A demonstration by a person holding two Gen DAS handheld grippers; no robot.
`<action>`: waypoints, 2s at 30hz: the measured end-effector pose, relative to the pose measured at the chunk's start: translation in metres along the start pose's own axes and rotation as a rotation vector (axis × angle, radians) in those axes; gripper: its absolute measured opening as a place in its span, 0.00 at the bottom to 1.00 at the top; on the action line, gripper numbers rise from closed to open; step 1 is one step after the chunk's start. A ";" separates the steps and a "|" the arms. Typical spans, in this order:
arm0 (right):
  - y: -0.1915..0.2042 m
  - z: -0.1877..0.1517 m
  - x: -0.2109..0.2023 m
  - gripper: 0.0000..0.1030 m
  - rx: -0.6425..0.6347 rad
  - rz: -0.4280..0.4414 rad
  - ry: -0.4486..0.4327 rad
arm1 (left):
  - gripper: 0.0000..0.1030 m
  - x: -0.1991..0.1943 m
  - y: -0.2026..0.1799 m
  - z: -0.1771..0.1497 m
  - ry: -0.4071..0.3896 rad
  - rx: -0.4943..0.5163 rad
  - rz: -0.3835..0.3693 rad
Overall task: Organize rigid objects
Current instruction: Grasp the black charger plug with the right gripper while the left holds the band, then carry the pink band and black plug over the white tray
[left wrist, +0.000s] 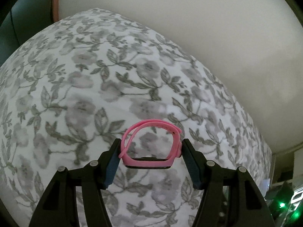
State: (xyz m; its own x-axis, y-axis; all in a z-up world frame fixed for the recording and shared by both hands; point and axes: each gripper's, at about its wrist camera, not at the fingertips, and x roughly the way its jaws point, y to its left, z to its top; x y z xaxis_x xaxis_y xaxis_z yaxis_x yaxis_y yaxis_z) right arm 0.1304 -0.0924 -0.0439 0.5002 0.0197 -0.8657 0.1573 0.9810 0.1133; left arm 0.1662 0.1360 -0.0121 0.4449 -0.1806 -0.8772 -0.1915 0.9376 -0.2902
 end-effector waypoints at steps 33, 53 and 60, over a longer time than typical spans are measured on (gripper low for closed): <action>0.021 -0.005 0.047 0.70 -0.084 -0.080 0.046 | 0.63 0.030 0.000 -0.005 0.071 -0.003 -0.014; 0.019 0.000 0.015 0.69 -0.061 -0.067 -0.006 | 0.63 -0.001 -0.025 -0.007 0.018 0.053 -0.062; 0.006 0.000 -0.022 0.69 -0.024 -0.078 -0.039 | 0.63 -0.031 -0.050 -0.017 -0.021 0.113 -0.094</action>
State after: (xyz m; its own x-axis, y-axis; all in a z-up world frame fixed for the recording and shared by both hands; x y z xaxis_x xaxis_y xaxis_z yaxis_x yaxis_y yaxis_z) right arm 0.1205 -0.0872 -0.0244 0.5201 -0.0635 -0.8518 0.1768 0.9836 0.0346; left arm 0.1470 0.0894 0.0228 0.4745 -0.2644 -0.8396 -0.0484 0.9445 -0.3248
